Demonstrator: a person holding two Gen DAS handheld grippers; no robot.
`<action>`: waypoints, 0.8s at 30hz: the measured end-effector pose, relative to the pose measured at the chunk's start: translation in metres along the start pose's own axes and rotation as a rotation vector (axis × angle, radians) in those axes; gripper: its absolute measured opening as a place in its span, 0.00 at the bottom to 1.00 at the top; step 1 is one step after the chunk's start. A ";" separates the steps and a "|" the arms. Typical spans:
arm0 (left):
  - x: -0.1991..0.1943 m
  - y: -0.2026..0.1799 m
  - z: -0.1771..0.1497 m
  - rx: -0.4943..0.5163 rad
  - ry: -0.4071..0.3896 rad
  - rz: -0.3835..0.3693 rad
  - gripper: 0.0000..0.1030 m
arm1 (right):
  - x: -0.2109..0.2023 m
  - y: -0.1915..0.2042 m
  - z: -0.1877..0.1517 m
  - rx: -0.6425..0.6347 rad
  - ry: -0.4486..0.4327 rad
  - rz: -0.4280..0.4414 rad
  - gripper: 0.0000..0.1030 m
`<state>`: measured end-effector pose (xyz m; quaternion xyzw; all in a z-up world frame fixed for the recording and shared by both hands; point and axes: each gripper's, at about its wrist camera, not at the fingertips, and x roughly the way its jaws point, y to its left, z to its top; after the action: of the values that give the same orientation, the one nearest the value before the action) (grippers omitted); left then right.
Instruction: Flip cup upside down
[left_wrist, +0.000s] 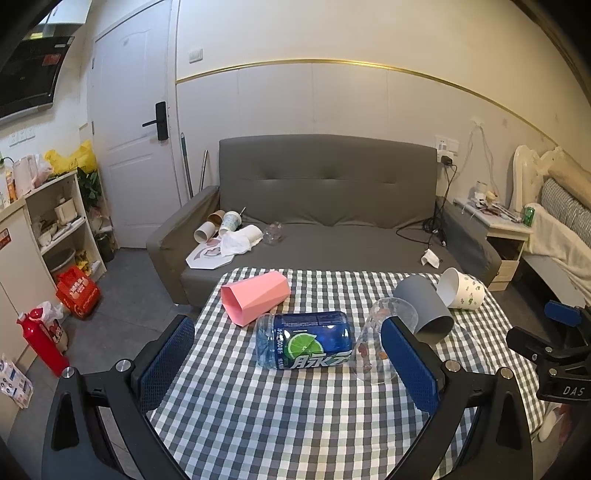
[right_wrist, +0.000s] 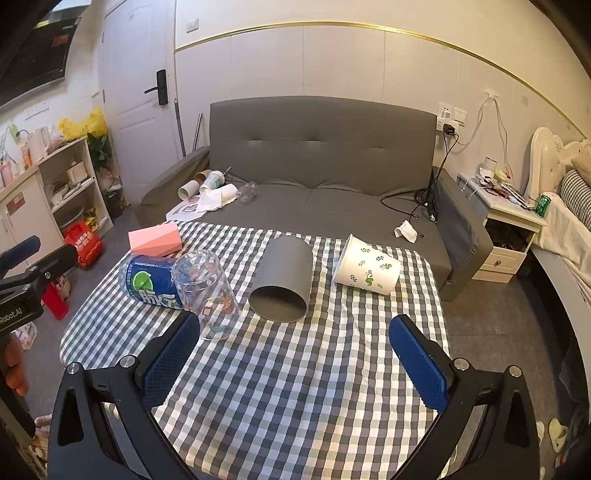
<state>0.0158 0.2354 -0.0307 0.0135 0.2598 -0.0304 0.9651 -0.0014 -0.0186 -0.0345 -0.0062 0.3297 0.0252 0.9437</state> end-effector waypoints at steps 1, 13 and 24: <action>0.000 0.001 0.000 -0.005 0.002 -0.002 1.00 | 0.000 0.000 0.000 0.001 0.001 0.001 1.00; 0.001 0.005 0.002 -0.020 0.010 -0.006 1.00 | 0.001 0.000 -0.001 -0.004 0.002 -0.004 1.00; 0.001 0.005 0.002 -0.020 0.010 -0.005 1.00 | 0.002 0.001 -0.003 -0.013 0.008 -0.007 1.00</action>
<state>0.0179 0.2399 -0.0300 0.0035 0.2648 -0.0303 0.9638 -0.0017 -0.0174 -0.0385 -0.0134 0.3330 0.0239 0.9425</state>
